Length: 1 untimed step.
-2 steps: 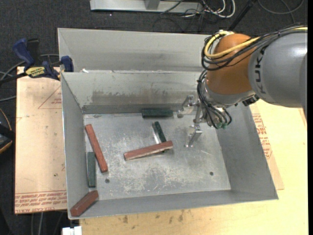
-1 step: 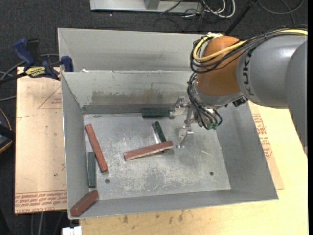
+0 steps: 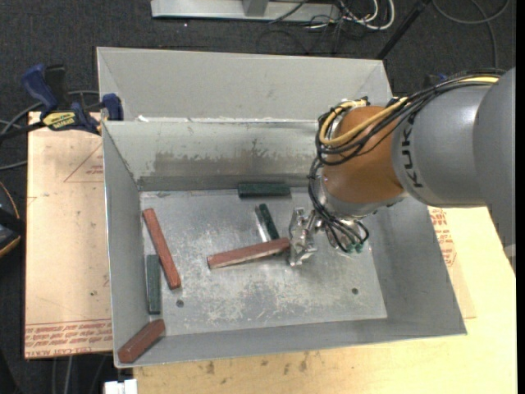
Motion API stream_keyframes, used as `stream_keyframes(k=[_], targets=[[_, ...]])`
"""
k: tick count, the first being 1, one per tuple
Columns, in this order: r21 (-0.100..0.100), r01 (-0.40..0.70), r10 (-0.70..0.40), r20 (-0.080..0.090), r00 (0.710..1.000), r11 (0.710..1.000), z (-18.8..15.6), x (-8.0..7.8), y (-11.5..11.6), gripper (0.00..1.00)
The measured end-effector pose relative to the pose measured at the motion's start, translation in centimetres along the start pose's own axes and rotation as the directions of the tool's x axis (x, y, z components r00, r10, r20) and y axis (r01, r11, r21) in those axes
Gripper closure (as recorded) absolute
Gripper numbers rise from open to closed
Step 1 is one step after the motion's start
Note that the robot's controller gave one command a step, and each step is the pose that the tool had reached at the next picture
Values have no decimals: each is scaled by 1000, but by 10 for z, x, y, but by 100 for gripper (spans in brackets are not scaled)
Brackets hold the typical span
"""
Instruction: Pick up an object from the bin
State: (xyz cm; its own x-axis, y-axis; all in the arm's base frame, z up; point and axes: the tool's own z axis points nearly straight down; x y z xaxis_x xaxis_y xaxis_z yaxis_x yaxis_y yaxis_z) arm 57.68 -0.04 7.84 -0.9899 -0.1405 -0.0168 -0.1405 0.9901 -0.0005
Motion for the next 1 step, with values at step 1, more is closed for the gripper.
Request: stream_keyframes(k=[1], targets=[[0, 1, -1, -5, 1000, 1000, 3, 2, 0, 0]])
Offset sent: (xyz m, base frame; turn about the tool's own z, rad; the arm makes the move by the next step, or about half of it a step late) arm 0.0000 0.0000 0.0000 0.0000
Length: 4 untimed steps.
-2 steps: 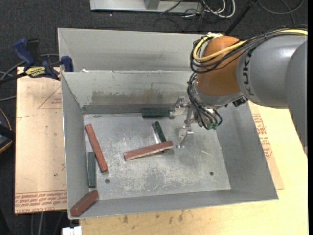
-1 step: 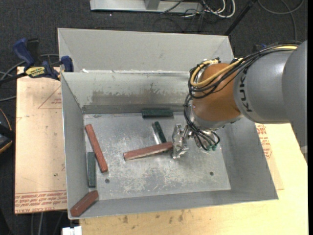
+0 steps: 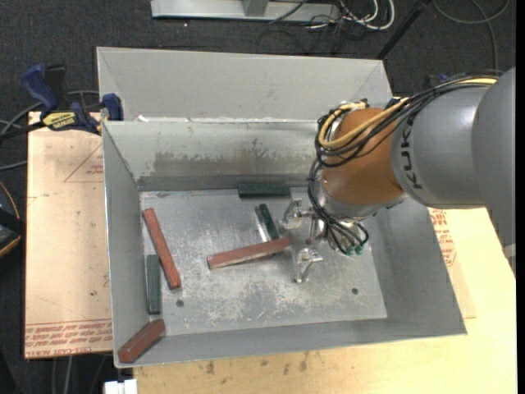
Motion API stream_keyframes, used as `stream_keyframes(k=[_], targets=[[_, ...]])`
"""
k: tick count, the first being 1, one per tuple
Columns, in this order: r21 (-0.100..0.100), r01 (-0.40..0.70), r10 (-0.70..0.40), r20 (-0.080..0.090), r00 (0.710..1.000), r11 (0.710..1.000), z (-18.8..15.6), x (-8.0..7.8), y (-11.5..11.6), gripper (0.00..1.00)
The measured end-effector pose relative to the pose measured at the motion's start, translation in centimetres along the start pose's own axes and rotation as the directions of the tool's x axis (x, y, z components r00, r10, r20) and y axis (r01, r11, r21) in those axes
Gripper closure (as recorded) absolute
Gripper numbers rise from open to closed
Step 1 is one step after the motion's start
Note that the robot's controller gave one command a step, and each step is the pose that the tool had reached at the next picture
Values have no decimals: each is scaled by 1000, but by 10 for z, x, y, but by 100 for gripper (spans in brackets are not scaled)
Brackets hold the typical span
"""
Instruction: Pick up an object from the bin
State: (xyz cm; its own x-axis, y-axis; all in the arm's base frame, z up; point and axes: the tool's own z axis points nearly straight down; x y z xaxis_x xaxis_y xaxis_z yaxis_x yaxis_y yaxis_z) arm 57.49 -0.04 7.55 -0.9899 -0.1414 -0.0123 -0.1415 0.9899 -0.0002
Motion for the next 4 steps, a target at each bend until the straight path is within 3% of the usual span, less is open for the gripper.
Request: stream_keyframes(k=[1, 2, 3, 4], targets=[[0, 0, 0, 0, 1000, 1000, 0, 0, 0, 0], [2, -85, 85, 19, 996, 996, -6, -28, 49, 100], [2, -85, 85, 19, 996, 996, -6, -28, 49, 100], [0, -69, 69, -9, 998, 998, -127, -35, 50, 100]])
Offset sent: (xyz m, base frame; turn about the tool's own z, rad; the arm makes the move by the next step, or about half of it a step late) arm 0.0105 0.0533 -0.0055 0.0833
